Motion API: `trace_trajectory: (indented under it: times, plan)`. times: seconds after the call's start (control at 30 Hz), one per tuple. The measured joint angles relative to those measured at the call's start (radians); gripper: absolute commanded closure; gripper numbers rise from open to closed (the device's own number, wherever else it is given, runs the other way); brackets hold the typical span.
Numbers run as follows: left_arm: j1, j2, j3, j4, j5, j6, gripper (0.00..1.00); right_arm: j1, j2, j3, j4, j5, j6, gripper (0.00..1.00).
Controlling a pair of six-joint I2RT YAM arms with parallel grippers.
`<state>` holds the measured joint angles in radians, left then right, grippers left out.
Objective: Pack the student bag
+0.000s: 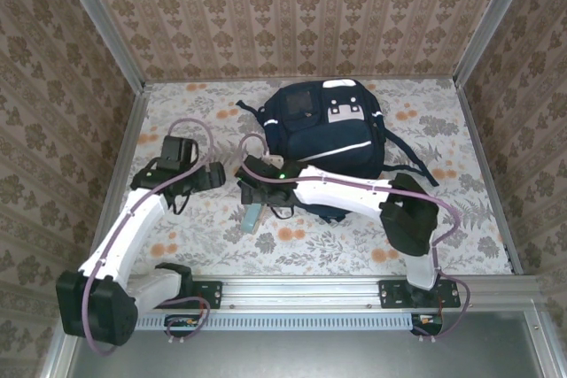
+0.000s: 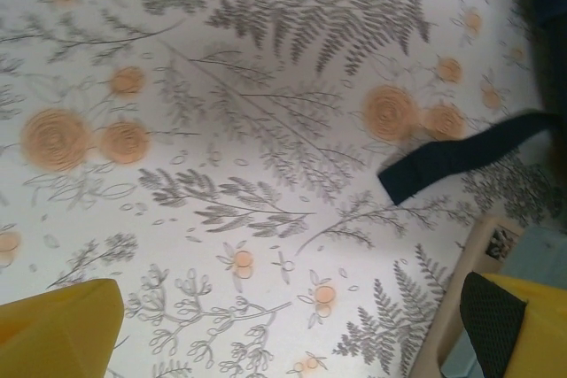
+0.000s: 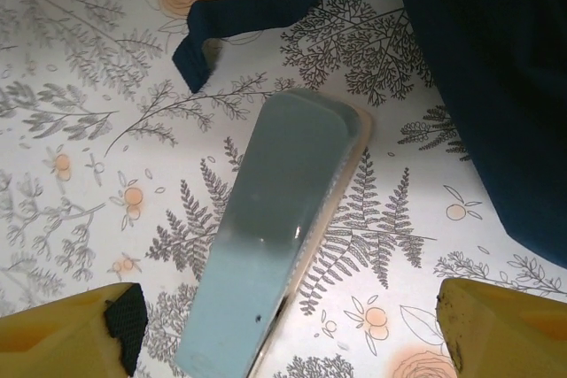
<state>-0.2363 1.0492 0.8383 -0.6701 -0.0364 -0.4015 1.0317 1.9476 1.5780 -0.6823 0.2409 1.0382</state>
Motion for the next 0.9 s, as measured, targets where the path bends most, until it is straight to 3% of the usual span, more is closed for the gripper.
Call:
trace_trajectory:
  times: [0.13,0.4,0.63,0.9]
  plan:
    - [0.054,-0.053,-0.021,0.017,-0.019,-0.034,0.0,0.006,0.079,0.098,-0.081,0.027,0.06,0.22]
    - [0.081,-0.085,-0.031,0.041,-0.027,-0.064,0.0,0.005,0.229,0.274,-0.191,0.055,0.122,0.27]
    - [0.09,-0.09,-0.047,0.049,-0.036,-0.071,0.0,-0.007,0.292,0.325,-0.234,0.045,0.161,0.5]
    - [0.094,-0.09,-0.049,0.051,-0.035,-0.071,0.0,-0.013,0.3,0.325,-0.242,0.039,0.166,0.52]
